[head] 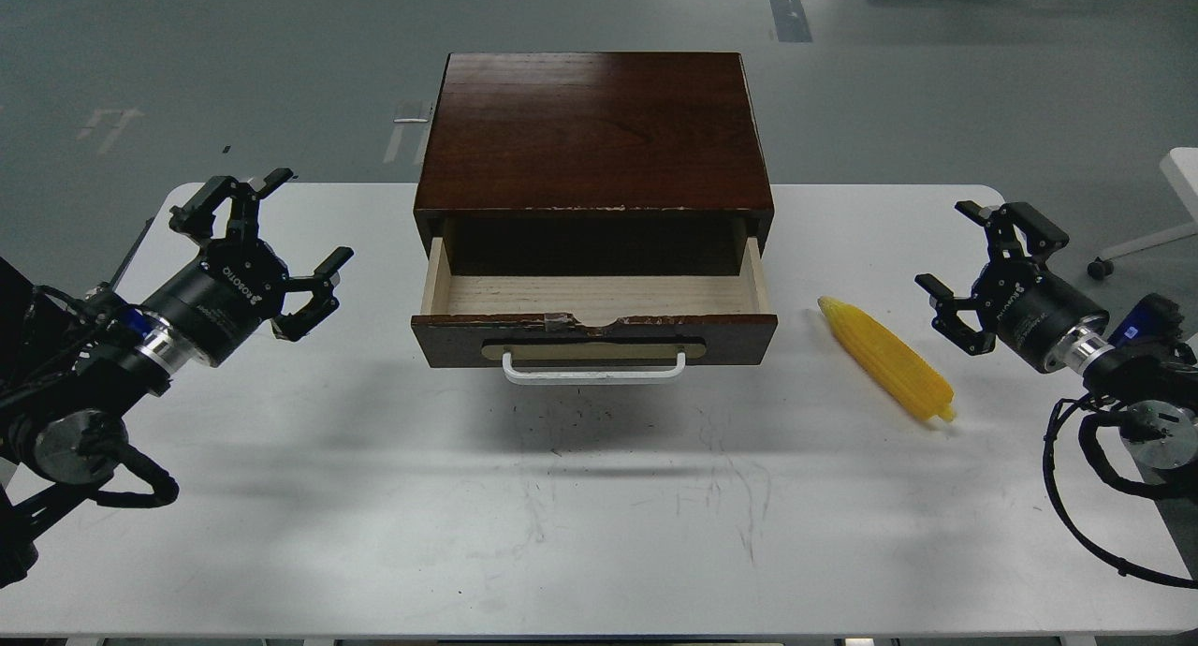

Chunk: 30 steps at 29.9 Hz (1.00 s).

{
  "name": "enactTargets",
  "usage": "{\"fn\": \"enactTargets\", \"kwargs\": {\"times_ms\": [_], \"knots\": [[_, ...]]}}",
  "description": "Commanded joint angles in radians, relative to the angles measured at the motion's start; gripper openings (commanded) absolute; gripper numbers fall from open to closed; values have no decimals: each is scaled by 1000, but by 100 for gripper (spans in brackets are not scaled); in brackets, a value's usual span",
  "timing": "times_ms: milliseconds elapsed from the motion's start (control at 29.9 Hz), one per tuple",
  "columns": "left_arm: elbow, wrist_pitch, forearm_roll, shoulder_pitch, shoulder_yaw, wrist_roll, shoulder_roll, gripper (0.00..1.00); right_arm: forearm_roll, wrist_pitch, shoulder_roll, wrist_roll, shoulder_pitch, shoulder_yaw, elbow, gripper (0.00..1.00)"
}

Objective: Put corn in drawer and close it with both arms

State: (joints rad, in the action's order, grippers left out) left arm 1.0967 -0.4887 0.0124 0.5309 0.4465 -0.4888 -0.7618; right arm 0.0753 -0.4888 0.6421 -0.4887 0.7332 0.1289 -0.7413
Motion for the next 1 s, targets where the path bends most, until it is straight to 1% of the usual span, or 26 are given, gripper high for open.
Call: {"fn": "enactTargets", "kwargs": {"times_ms": [0, 334, 401, 568, 635, 769, 835, 902, 936, 969], "knots": [[0, 0, 0, 0, 3, 0, -1, 100, 0, 0, 1, 0, -1, 0, 0, 96], [0, 0, 1, -9, 3, 0, -2, 100, -2, 0, 1, 0, -1, 0, 3, 97], [-5, 0, 0, -9, 1, 0, -1, 100, -5, 0, 1, 0, -1, 0, 5, 99], [-17, 0, 11, -5, -6, 0, -5, 100, -74, 0, 16, 0, 26, -3, 8, 99], [-15, 0, 23, -5, -9, 0, -13, 100, -205, 0, 63, 0, 113, -9, 3, 99], [-12, 0, 23, -5, -9, 0, -14, 100, -415, 0, 106, 0, 218, -11, -4, 99], [-11, 0, 23, -6, -6, 0, -16, 100, -587, 0, 132, 0, 287, -12, -21, 99], [-9, 0, 23, -6, -6, 0, -14, 100, -685, 0, 149, 0, 310, -14, -38, 99], [-8, 0, 23, -6, -6, 0, -16, 100, -797, 0, 163, 0, 325, -15, -64, 99], [-6, 0, 23, -6, -6, 0, -16, 100, -854, 0, 169, 0, 331, -15, -76, 99]]}}
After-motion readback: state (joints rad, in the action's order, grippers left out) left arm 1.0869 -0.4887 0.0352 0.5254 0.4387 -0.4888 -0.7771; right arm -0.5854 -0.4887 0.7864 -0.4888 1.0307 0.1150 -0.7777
